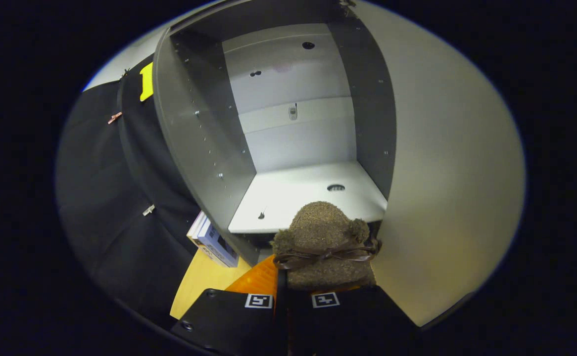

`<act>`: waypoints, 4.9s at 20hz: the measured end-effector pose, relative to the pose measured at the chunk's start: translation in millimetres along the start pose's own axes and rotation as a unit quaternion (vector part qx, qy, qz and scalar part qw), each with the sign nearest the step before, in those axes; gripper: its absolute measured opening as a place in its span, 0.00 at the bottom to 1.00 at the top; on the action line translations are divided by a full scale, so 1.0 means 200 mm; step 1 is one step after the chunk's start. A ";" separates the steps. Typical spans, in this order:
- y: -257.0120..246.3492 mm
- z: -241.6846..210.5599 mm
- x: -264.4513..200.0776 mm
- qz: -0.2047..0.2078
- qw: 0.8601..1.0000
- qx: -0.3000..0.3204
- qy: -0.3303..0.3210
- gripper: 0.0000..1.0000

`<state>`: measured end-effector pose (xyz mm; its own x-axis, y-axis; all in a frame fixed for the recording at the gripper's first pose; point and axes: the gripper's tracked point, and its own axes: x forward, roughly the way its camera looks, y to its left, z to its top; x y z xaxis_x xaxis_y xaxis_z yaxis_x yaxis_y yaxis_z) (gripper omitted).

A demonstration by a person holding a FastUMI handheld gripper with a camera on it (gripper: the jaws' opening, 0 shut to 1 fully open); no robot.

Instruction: Open the shoe cabinet door, grab the shoes and put them into the shoe cabinet, then close the shoe cabinet door.

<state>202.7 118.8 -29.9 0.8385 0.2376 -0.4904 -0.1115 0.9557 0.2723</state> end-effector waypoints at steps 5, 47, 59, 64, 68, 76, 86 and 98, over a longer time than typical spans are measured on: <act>-0.06 0.21 0.40 -0.023 1.000 -0.015 0.012 0.14; 0.07 0.27 1.11 -0.056 0.997 -0.044 0.036 0.98; 0.21 0.54 0.33 -0.016 0.991 -0.062 -0.116 0.97; 0.24 0.49 -0.08 -0.009 0.979 -0.082 -0.188 0.97; 0.22 0.37 -0.38 -0.006 0.971 -0.072 -0.228 0.97; 0.11 -0.03 -0.90 -0.014 0.959 -0.095 -0.266 0.98; -0.18 -0.26 -1.36 -0.006 0.958 -0.097 -0.271 0.98; -1.00 -0.17 -1.58 -0.064 0.964 -0.056 -0.252 0.97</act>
<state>-57.3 -141.8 42.7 0.9987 0.0291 -0.0428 -0.0233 0.9911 0.1314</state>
